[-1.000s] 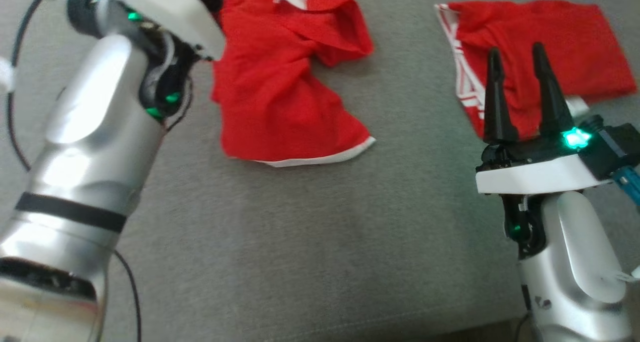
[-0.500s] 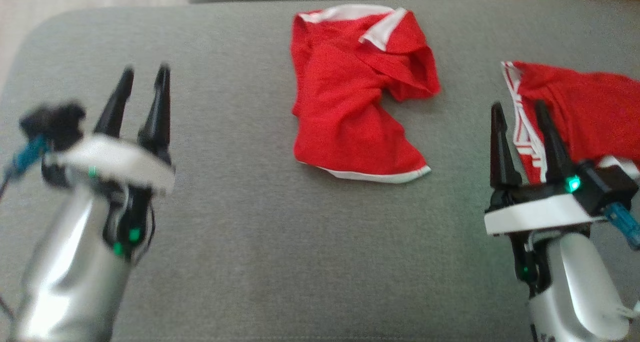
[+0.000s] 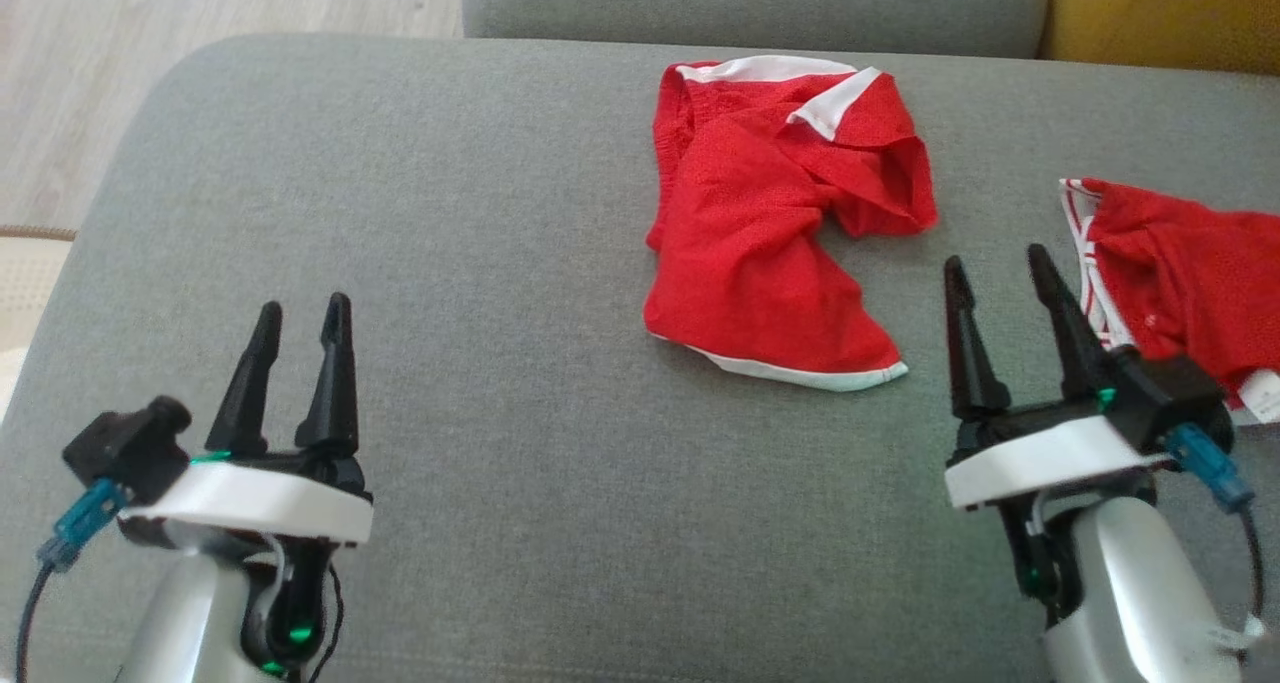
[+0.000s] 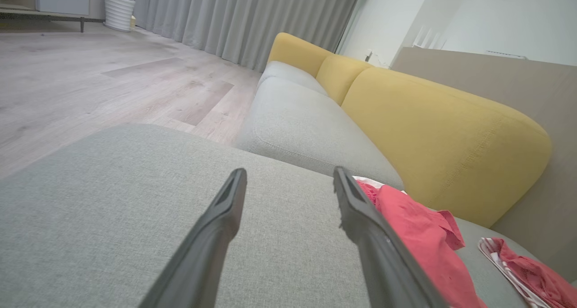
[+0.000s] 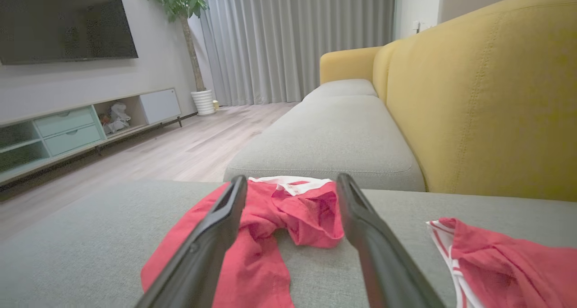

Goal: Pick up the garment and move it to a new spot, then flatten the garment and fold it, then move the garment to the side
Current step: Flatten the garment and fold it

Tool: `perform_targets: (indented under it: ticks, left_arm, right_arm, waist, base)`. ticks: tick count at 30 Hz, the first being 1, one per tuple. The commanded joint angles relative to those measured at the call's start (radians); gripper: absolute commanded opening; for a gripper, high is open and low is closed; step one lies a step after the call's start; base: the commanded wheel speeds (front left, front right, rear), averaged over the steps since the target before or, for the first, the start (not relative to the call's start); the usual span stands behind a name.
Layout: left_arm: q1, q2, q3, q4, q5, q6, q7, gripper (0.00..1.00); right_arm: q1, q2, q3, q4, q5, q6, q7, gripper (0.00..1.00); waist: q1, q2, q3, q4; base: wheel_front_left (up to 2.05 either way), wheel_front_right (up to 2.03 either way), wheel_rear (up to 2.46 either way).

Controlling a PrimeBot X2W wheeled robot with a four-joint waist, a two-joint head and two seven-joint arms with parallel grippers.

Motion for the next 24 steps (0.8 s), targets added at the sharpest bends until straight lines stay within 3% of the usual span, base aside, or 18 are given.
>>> perform_targets:
  ticks: [1, 6, 13, 24]
  left_arm:
    - [-0.051, 0.003, 0.048, -0.032, 0.017, -0.013, -0.012, 1.0]
    - [-0.052, -0.023, 0.04, -0.011, 0.049, -0.028, -0.012, 1.0]
    - [-0.063, -0.066, 0.019, 0.032, 0.077, -0.042, -0.012, 1.0]
    - [-0.087, -0.11, 0.004, 0.073, 0.064, -0.048, -0.012, 1.0]
  right_arm:
    - [-0.042, -0.002, 0.046, -0.041, -0.008, -0.001, 0.015, 1.0]
    - [-0.083, -0.002, 0.106, -0.025, -0.054, -0.001, 0.051, 1.0]
    - [-0.194, -0.002, 0.201, 0.11, -0.061, -0.001, 0.141, 1.0]
    - [-0.357, -0.002, 0.115, 0.359, -0.226, -0.001, 0.266, 1.0]
  waist:
    - [0.0001, 0.0, 0.01, 0.013]
    - [0.0001, 0.0, 0.026, 0.039]
    - [0.0001, 0.0, 0.063, 0.115]
    - [0.0001, 0.0, 0.105, 0.236]
  base:
    - [0.0, 0.0, 0.0]
    - [0.0, 0.0, 0.0]
    - [0.0, 0.0, 0.0]
    - [0.0, 0.0, 0.0]
